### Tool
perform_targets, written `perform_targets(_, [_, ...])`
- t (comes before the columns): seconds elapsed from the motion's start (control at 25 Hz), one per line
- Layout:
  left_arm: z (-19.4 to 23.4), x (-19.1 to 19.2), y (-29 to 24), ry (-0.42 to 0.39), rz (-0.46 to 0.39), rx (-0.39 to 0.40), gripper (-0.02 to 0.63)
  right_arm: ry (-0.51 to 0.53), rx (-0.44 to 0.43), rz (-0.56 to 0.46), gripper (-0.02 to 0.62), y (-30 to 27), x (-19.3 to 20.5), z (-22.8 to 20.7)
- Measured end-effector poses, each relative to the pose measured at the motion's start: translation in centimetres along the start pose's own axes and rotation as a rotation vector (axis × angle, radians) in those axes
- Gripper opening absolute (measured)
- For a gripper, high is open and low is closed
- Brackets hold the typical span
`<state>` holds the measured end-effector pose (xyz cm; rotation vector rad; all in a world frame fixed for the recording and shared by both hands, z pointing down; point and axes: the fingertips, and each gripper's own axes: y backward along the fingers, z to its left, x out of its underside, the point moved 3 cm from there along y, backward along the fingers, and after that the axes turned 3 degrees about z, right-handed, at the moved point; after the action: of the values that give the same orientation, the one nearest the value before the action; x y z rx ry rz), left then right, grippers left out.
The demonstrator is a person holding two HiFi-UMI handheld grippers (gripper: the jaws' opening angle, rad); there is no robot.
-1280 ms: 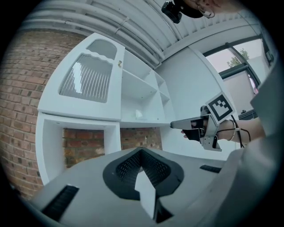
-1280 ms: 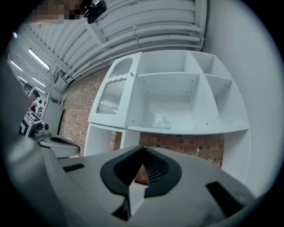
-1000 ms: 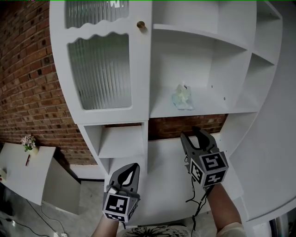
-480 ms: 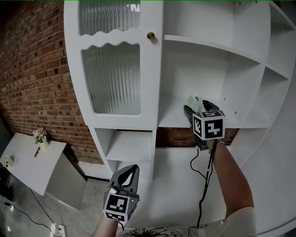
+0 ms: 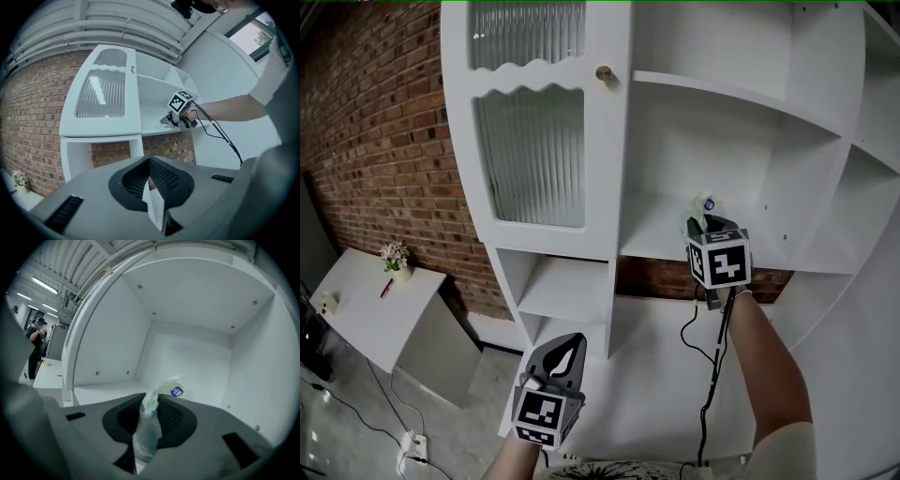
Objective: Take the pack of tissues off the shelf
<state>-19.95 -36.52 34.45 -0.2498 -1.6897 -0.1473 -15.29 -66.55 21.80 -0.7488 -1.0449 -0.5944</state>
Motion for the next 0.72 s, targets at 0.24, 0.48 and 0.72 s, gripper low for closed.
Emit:
perform_targets(0.24, [-2.8,-0.1,0.3,-0.006,0.003,-0.013,0.012,0.058,-0.007,-0.093,0.04,2.6,-0.3,-0.2])
perform_targets(0.48, [-6.1,0.2,0.8,0.007,-0.01,-0.029,0.012,0.088,-0.059,-0.223,0.031,8.9,-0.2,0.6])
perform_targets(0.72, [-10.6,1.2,0.8,0.024,0.006,-0.016,0.012,0.113,-0.151,-0.286,0.028,15.1,3.1,2.7])
